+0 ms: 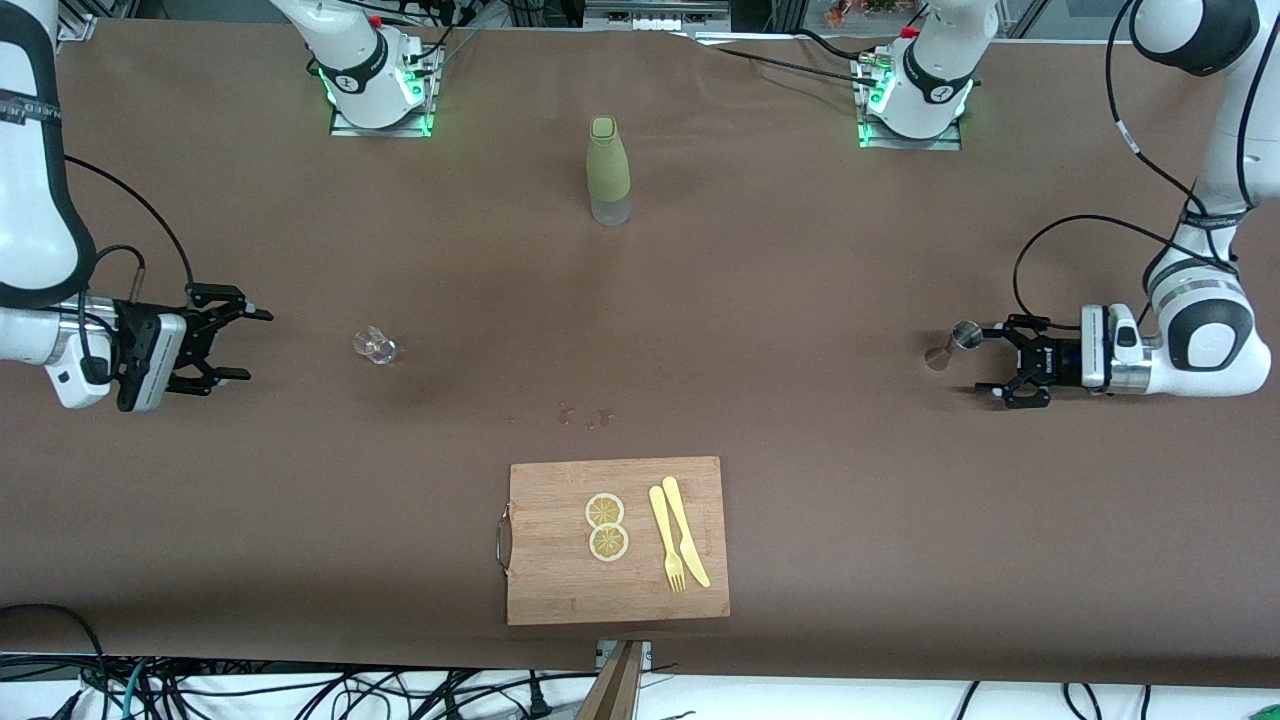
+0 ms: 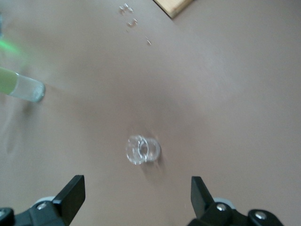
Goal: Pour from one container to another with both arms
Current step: 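Close the right gripper on the glass cup while the left gripper grasps the jigger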
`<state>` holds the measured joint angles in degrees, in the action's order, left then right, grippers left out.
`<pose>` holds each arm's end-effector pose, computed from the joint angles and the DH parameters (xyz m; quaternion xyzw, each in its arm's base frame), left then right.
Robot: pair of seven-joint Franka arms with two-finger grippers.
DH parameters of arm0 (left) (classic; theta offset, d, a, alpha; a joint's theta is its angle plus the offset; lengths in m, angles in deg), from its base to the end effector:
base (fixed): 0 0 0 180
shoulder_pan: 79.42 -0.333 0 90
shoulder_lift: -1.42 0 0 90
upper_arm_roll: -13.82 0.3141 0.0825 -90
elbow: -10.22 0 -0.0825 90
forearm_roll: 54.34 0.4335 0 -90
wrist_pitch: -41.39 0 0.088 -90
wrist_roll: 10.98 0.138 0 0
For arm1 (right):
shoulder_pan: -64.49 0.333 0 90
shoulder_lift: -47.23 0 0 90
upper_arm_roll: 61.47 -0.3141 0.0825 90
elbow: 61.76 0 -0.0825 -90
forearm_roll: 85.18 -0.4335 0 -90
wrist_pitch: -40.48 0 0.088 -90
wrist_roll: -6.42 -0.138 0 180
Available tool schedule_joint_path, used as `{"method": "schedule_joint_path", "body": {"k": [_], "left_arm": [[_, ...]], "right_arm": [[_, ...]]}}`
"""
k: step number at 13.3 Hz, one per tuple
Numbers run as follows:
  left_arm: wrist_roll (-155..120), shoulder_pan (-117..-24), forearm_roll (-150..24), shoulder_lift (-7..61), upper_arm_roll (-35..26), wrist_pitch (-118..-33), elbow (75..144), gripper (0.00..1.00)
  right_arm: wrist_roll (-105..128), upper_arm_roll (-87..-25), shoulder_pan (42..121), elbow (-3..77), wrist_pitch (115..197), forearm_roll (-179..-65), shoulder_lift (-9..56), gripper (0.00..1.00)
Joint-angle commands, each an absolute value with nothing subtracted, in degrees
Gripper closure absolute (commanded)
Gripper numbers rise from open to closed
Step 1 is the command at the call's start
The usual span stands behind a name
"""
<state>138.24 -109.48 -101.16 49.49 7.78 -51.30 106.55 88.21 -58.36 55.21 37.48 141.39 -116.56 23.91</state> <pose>0.5822 0.1512 0.0572 0.5389 -0.6318 0.3642 0.4217 0.6484 -0.0773 0.2780 -0.8367 -0.4578 -0.0537 0.2957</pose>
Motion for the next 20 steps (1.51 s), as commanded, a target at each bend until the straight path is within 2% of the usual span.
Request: {"method": "schedule_joint_path", "body": {"k": [1,4,6,9,10,11,12,13,14,15,16,20], "left_arm": [[147.1,-109.3,-103.0,50.6,8.5,-49.1,106.3,0.00],[151.5,-107.7,-105.1,52.7,8.5,-48.8,106.2,0.02],[151.6,-107.5,-105.1,53.0,8.5,-48.8,106.1,0.11],[151.3,-107.5,-105.1,53.1,9.0,-47.0,106.2,0.13],[151.3,-107.5,-105.0,53.3,9.2,-46.7,106.3,0.22],[151.3,-107.5,-104.9,53.3,9.4,-46.0,106.4,0.26],[151.3,-107.5,-104.8,53.4,9.9,-45.6,106.4,0.34],[151.3,-107.5,-104.7,53.6,10.5,-45.2,106.4,0.37],[151.3,-107.5,-104.6,53.8,11.0,-45.0,106.4,0.47],[151.3,-107.5,-104.6,54.0,11.1,-44.9,106.5,0.51],[151.2,-107.5,-104.5,54.1,11.2,-44.4,106.5,0.63],[150.0,-107.4,-104.7,54.1,11.2,-43.9,106.5,0.62]], "right_arm": [[96.0,-56.8,55.1,39.4,142.1,-122.1,22.8,0.00],[103.6,-55.5,55.1,40.9,142.1,-128.6,20.3,0.00],[108.1,-55.4,55.1,42.1,142.3,-132.2,18.9,0.00],[113.9,-54.7,55.1,44.1,142.6,-135.2,17.7,0.00],[116.5,-54.6,55.1,45.2,142.9,-137.1,17.0,0.00],[119.3,-54.5,55.1,46.2,143.1,-138.9,16.2,0.00],[121.9,-54.1,55.1,47.0,143.1,-140.7,15.5,0.00],[123.8,-53.9,55.1,47.7,143.1,-142.0,15.0,0.00],[125.6,-53.9,55.1,48.9,143.7,-143.1,15.0,0.00],[127.1,-53.9,55.1,50.1,144.1,-144.2,15.0,0.00],[128.8,-53.9,55.1,51.3,144.3,-145.6,14.9,0.00],[136.1,-53.9,55.1,54.2,144.2,-148.5,14.5,0.00]]}}
